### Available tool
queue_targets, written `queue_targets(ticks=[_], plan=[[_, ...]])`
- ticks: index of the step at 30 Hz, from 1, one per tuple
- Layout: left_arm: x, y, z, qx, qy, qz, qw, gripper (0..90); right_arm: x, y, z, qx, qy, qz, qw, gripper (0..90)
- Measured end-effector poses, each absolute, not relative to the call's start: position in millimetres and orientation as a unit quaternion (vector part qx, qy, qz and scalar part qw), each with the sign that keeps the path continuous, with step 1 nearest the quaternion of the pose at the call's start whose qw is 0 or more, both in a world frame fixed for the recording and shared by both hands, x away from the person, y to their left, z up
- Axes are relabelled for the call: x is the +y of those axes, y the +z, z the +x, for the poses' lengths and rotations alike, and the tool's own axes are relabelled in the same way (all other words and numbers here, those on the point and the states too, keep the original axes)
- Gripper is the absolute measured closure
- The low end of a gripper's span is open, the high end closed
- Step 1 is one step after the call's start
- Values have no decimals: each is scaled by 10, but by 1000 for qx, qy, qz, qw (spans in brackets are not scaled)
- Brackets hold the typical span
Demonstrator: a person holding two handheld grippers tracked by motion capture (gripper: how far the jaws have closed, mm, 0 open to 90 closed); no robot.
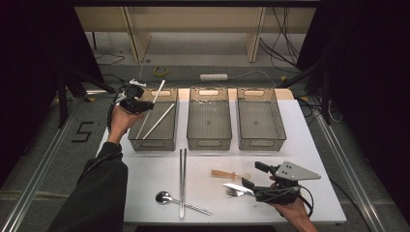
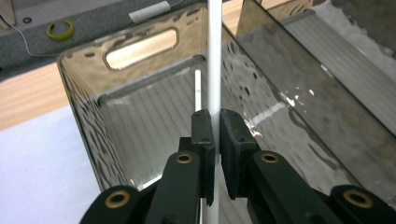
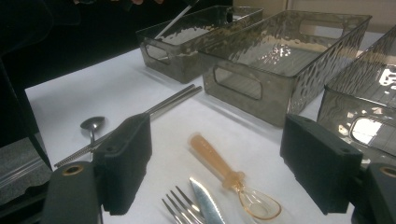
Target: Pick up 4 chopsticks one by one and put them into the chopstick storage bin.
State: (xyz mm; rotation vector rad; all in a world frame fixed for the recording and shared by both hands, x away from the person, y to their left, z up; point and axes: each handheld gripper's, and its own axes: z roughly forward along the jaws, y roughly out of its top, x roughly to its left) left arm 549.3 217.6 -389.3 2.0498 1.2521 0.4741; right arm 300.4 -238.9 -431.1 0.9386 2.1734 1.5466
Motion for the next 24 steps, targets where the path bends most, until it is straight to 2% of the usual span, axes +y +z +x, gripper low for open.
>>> queue_targets(ticks=[14, 21, 24], plan=[[2134, -4075, 5494, 485, 161, 791, 336, 826, -2388, -4309, 3003, 759, 541, 327, 157, 259], [2114, -4021, 5418, 509, 145, 781, 332, 597, -2390, -4309, 3002, 758, 542, 326, 158, 259], [2105, -3996, 5320, 516, 131, 777, 336, 529, -2389, -4309, 3000, 759, 541, 326, 158, 259]])
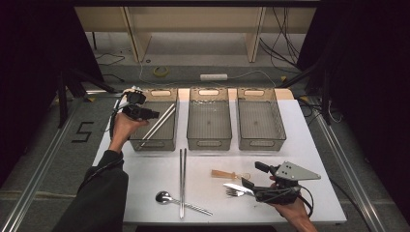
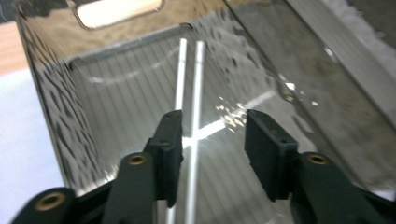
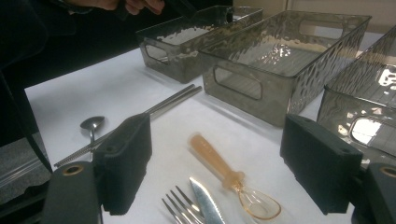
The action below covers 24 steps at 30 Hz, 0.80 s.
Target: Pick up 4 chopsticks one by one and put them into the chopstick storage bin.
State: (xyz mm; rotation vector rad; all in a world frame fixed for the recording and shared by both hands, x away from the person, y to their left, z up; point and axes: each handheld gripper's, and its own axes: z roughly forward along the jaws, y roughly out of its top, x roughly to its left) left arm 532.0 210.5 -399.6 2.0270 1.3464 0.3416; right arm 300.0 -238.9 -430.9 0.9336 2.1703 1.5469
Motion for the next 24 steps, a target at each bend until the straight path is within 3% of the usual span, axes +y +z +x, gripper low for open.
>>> queue_targets(ticks=[8, 24], plan=[[2106, -3940, 4956, 529, 117, 769, 340, 410, -2377, -4308, 2997, 760, 539, 328, 158, 259], [1849, -4056, 4195, 521, 95, 778, 340, 294, -2368, -4298, 2977, 761, 539, 324, 160, 259]])
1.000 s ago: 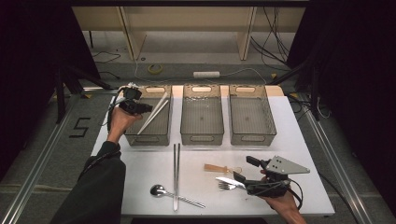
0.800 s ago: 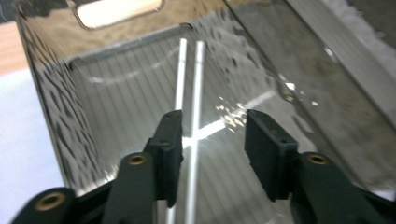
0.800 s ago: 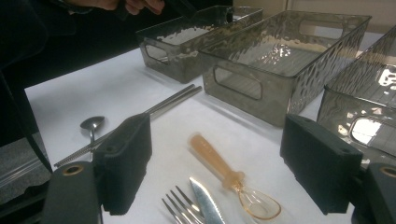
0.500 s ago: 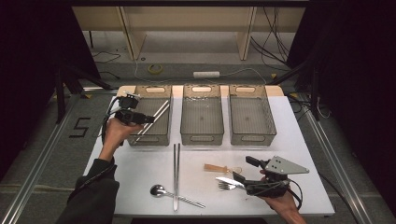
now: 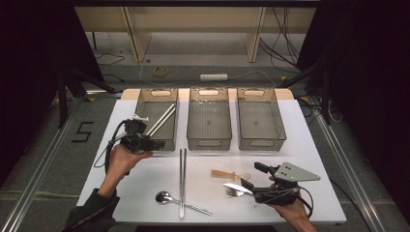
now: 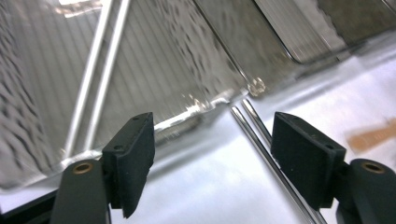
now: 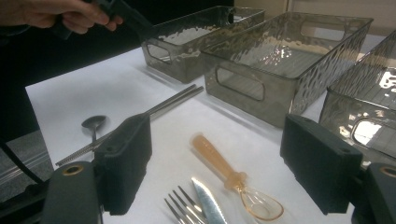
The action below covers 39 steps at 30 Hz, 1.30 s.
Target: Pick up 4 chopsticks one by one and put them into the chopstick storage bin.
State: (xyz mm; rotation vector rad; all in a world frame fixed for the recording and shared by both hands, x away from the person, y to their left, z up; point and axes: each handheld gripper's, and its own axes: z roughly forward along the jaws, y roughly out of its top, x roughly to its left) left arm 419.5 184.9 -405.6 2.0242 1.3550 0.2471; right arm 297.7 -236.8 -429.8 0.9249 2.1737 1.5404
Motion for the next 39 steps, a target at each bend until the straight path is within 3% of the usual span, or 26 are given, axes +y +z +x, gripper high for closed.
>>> queue_targets(ticks=[27, 39], plan=[[1474, -4382, 3749, 491, 59, 819, 291, 263, -2372, -4302, 2982, 762, 535, 326, 165, 259], [1379, -4481, 3707, 482, 43, 828, 282, 334, -2371, -4302, 2980, 762, 535, 326, 165, 260]])
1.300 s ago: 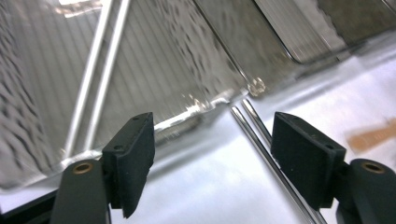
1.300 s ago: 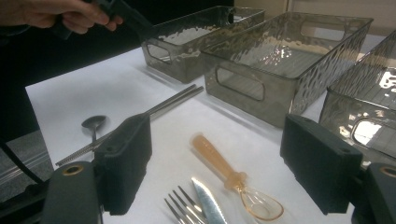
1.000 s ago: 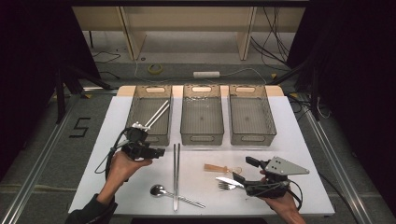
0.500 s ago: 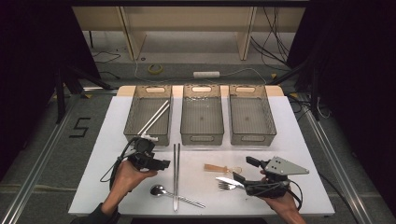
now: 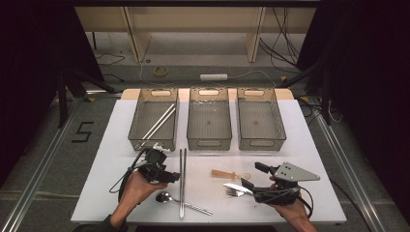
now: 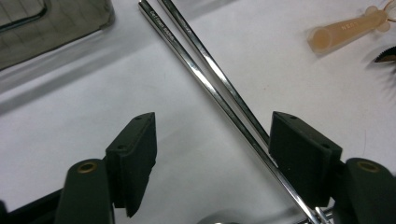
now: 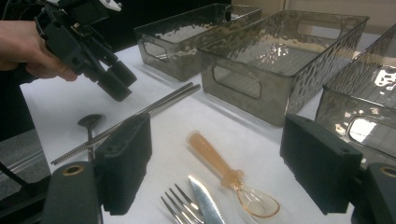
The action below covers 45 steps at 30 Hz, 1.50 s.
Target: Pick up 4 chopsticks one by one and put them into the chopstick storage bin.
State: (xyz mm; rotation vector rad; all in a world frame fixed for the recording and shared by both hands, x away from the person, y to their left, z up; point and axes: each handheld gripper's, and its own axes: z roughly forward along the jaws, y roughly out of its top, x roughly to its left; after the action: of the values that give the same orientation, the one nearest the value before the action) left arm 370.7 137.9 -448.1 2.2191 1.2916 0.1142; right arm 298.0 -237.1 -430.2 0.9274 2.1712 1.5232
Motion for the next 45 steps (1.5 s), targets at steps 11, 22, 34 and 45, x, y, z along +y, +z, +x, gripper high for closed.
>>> queue_targets(ticks=[11, 22, 34, 45], plan=[[1268, -4562, 3686, 470, 23, 838, 275, 408, -2368, -4303, 2980, 763, 534, 324, 166, 260], [1197, -4625, 3702, 461, 12, 847, 265, 469, -2365, -4303, 2978, 764, 533, 323, 165, 260], [1171, -4671, 3708, 462, 14, 851, 250, 472, -2368, -4300, 2977, 764, 534, 323, 166, 260], [1170, -4682, 3708, 456, 14, 856, 241, 502, -2365, -4302, 2978, 764, 533, 323, 165, 260]])
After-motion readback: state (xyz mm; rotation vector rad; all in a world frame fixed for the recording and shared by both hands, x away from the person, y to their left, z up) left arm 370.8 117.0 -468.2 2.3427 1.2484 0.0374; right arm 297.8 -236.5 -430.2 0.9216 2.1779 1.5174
